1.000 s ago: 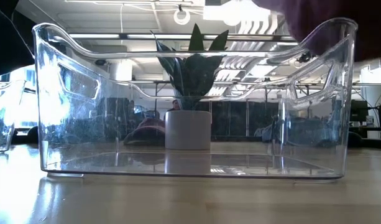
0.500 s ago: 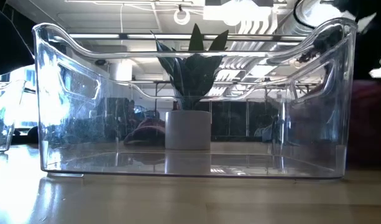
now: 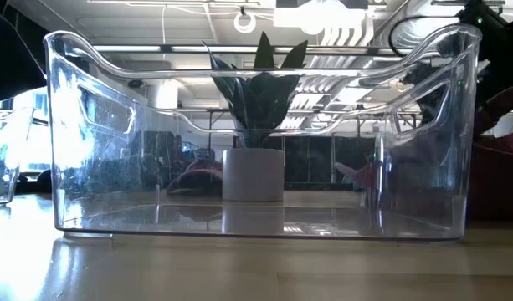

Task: Pick & Place hat
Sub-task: Put the right red cap into the right transparent bin

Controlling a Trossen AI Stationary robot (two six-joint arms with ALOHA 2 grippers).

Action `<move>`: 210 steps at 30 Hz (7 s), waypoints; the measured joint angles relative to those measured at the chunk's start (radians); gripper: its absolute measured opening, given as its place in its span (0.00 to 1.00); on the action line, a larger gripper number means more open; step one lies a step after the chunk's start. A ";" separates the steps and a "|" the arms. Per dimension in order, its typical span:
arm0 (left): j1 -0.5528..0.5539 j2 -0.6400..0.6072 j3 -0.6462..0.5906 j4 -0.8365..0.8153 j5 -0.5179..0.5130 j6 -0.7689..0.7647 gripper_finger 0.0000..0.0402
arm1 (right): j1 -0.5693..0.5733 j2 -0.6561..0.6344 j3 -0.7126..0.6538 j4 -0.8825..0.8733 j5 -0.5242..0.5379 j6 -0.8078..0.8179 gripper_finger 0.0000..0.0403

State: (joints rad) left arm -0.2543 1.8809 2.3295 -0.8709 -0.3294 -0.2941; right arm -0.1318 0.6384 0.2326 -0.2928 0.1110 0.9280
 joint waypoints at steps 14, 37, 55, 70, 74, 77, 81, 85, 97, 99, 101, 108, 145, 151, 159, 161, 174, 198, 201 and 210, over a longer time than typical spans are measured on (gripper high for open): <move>-0.001 0.000 0.000 0.007 0.018 -0.002 0.34 | 0.009 0.039 0.512 -0.519 -0.087 -0.492 0.27; -0.047 0.001 0.000 -0.133 0.204 -0.051 0.34 | 0.470 0.567 0.498 -0.226 -0.303 -0.709 0.49; -0.047 0.001 0.000 -0.150 0.205 -0.013 0.34 | 0.234 0.514 0.572 -0.285 -0.352 -0.537 0.02; -0.047 0.001 0.000 -0.132 0.083 -0.051 0.34 | -0.126 0.592 0.397 -0.240 -0.088 -0.802 0.06; -0.047 0.001 0.000 -0.104 0.052 -0.051 0.34 | -0.158 0.593 0.357 -0.211 -0.027 -0.857 0.11; -0.046 0.001 0.000 -0.091 0.021 -0.051 0.34 | -0.174 0.593 0.338 -0.213 0.009 -0.859 0.20; -0.046 0.001 0.000 -0.080 -0.014 -0.051 0.34 | -0.192 0.593 0.379 -0.264 0.044 -0.853 0.35; -0.033 0.001 0.000 -0.073 0.001 -0.051 0.34 | -0.203 0.586 0.500 -0.437 0.069 -0.812 0.47; -0.020 0.001 0.000 -0.083 0.060 -0.043 0.34 | -0.122 0.584 0.565 -0.516 -0.331 -0.749 0.43; -0.021 0.001 0.000 -0.084 0.066 -0.031 0.34 | -0.086 0.586 0.538 -0.453 -0.426 -0.739 0.38; -0.021 0.001 0.000 -0.084 0.073 -0.015 0.34 | -0.049 0.595 0.498 -0.373 -0.435 -0.703 0.31; -0.021 0.001 0.000 -0.085 0.100 0.019 0.34 | 0.004 0.650 0.407 -0.426 -0.202 -0.486 0.03; -0.234 -0.006 0.000 -0.367 -0.048 -0.163 0.34 | 0.210 0.559 0.328 -0.383 -0.160 0.060 0.00; -0.244 -0.006 0.000 -0.359 -0.051 -0.172 0.34 | 0.245 0.574 0.197 -0.203 -0.091 0.216 0.00; -0.244 -0.006 0.000 -0.363 -0.047 -0.196 0.34 | 0.259 0.497 0.389 -0.428 -0.089 0.176 0.00; -0.244 -0.006 0.000 -0.363 -0.047 -0.208 0.34 | 0.276 0.496 0.407 -0.395 -0.047 0.195 0.00; -0.244 -0.008 0.000 -0.358 -0.080 -0.203 0.34 | 0.237 0.690 0.170 0.346 0.023 0.326 0.00; -0.214 -0.042 0.000 -0.359 -0.157 -0.154 0.34 | 0.236 0.775 0.373 -0.307 0.012 0.076 0.00; -0.209 -0.045 0.000 -0.362 -0.149 -0.155 0.34 | 0.236 0.786 0.420 -0.374 -0.016 0.032 0.00; -0.210 -0.059 0.000 -0.368 -0.153 -0.155 0.34 | 0.229 0.631 0.584 -0.552 -0.013 0.002 0.00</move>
State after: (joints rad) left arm -0.4644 1.8221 2.3295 -1.2386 -0.4824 -0.4492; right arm 0.0976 1.2695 0.8165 -0.8447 0.0981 0.9298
